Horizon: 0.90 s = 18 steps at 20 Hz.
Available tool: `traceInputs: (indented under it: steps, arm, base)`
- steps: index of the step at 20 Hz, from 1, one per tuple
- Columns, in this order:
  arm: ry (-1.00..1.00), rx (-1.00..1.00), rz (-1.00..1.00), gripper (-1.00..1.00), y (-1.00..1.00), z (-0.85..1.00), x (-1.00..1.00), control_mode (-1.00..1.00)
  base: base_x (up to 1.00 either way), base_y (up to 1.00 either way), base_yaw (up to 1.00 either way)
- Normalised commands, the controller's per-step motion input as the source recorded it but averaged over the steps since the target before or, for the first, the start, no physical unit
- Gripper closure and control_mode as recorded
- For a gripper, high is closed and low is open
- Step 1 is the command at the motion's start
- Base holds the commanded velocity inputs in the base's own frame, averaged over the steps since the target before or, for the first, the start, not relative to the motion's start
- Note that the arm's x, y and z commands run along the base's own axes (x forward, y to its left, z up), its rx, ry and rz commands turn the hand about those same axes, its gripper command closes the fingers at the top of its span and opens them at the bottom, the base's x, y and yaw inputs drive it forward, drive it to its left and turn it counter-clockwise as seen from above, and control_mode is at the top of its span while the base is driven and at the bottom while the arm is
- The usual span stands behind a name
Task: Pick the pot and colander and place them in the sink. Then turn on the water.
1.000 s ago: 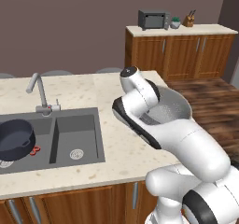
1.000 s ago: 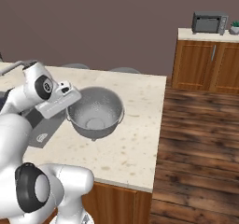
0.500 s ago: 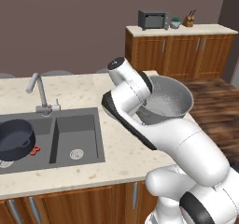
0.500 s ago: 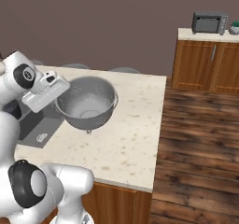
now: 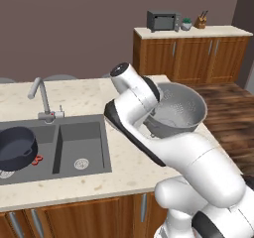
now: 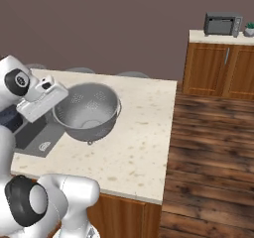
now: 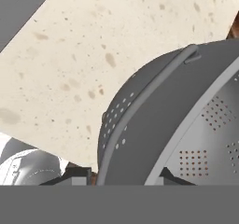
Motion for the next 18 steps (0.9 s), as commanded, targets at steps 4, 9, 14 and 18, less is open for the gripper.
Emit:
traceInputs:
  steps: [4,9,14,18]
  arm:
    - [-0.01,0.00,0.00,1.00,0.06,-0.04,-0.18,1.00]
    - [0.00,0.00,0.00,1.00,0.00,0.00,0.00,1.00]
    - [0.00,0.00,0.00,1.00,0.00,0.00,0.00,1.00]
    - [0.00,0.00,0.00,1.00,0.00,0.00,0.00,1.00]
  base:
    - [-0.38,0.44,0.00]
    - [-0.19,0.97,0.00]
    - [-0.02,1.00,0.00]
    - [-0.01,1.00,0.00]
